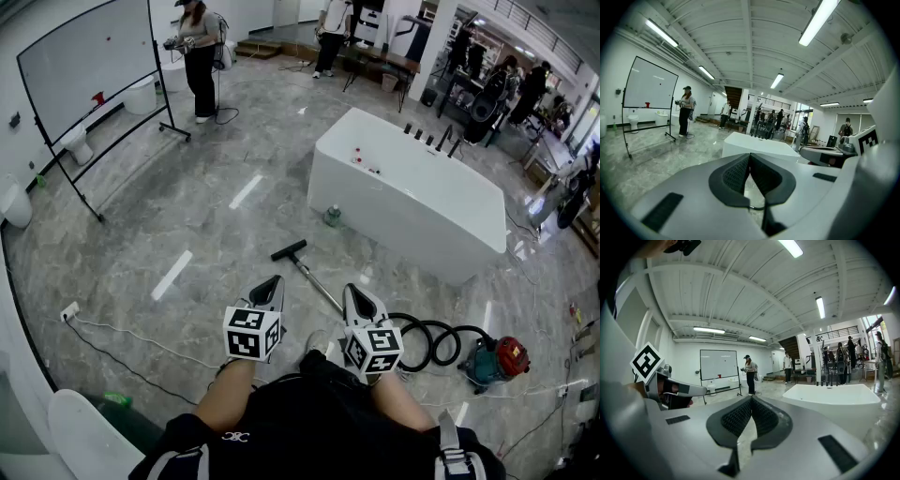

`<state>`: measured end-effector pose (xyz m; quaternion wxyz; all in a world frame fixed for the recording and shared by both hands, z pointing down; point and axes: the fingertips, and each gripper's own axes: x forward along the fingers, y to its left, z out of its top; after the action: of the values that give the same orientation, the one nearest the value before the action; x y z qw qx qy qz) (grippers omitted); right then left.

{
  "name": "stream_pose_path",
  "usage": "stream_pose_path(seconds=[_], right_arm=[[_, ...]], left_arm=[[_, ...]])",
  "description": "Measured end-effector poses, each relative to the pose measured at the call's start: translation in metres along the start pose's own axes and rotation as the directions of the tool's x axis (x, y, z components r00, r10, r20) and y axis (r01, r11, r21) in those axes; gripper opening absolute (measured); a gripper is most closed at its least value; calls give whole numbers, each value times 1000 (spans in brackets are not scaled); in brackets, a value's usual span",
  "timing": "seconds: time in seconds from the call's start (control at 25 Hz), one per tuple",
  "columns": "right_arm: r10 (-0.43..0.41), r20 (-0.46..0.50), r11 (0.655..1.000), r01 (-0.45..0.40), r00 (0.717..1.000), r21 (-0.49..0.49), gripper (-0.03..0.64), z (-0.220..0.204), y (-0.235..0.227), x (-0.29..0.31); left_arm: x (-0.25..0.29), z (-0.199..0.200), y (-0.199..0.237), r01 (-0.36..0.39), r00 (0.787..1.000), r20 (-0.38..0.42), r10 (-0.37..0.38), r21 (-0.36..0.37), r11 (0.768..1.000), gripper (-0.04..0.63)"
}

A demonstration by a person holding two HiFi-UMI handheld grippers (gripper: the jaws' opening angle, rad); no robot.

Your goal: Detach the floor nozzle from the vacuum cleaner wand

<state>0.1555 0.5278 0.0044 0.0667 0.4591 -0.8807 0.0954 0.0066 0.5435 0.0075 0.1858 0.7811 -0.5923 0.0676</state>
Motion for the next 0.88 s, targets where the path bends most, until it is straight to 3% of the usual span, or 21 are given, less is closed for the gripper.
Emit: stream_pose_path(seconds=[0.36,0.56,0.88], right_arm=[[28,37,999,-30,999,35,6,28,-51,100],[41,72,997,-46,997,66,6,66,-105,158],[44,22,990,-47,999,131,6,66,-199,226]], left_arm=[[83,37,33,-34,999,-16,34,37,999,9],[153,85,41,-47,999,-14,48,59,997,9],[265,112,35,-48,998,-44,51,64,997,9]])
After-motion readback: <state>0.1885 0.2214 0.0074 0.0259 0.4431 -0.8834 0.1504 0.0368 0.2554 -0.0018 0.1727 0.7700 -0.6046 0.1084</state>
